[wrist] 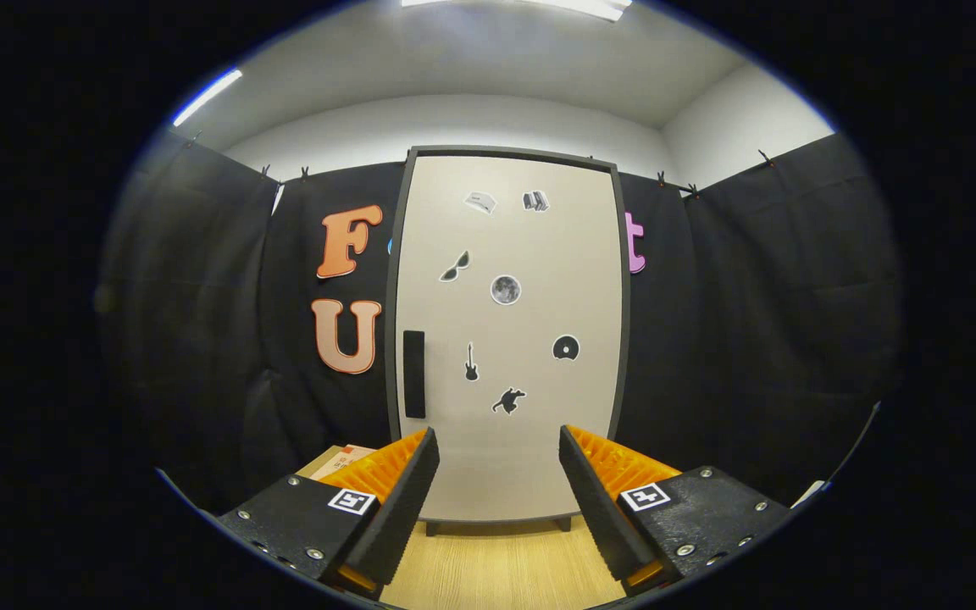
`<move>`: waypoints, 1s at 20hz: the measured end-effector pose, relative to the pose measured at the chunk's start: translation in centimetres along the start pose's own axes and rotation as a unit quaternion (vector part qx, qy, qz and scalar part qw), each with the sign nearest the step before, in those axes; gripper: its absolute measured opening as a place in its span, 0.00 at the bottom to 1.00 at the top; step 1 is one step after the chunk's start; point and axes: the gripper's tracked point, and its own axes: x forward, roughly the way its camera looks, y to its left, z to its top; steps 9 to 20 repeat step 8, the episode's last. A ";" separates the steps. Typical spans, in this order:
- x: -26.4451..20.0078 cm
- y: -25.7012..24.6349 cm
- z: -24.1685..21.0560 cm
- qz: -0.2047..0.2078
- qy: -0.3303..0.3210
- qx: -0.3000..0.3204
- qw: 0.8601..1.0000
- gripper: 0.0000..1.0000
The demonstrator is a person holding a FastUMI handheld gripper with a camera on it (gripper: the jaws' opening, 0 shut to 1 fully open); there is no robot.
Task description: Open the shoe cabinet door, grab the shoes and put them into the shoe cabinet, then close the shoe cabinet door.
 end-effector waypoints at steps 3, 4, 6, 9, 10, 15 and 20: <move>-0.2 -0.1 -0.3 -0.001 0.005 -0.003 1.000 0.90; -0.3 -0.1 -0.3 -0.002 0.006 -0.003 1.000 0.90; -0.4 -0.2 -0.5 -0.004 0.007 -0.005 1.000 0.90; 0.8 -0.2 -0.8 -0.006 0.006 -0.007 1.000 0.90; 0.8 -0.2 -0.8 -0.006 0.006 -0.007 1.000 0.90; 0.8 -0.2 -0.8 -0.006 0.006 -0.007 1.000 0.90; 0.8 -0.2 -0.8 -0.006 0.006 -0.007 1.000 0.90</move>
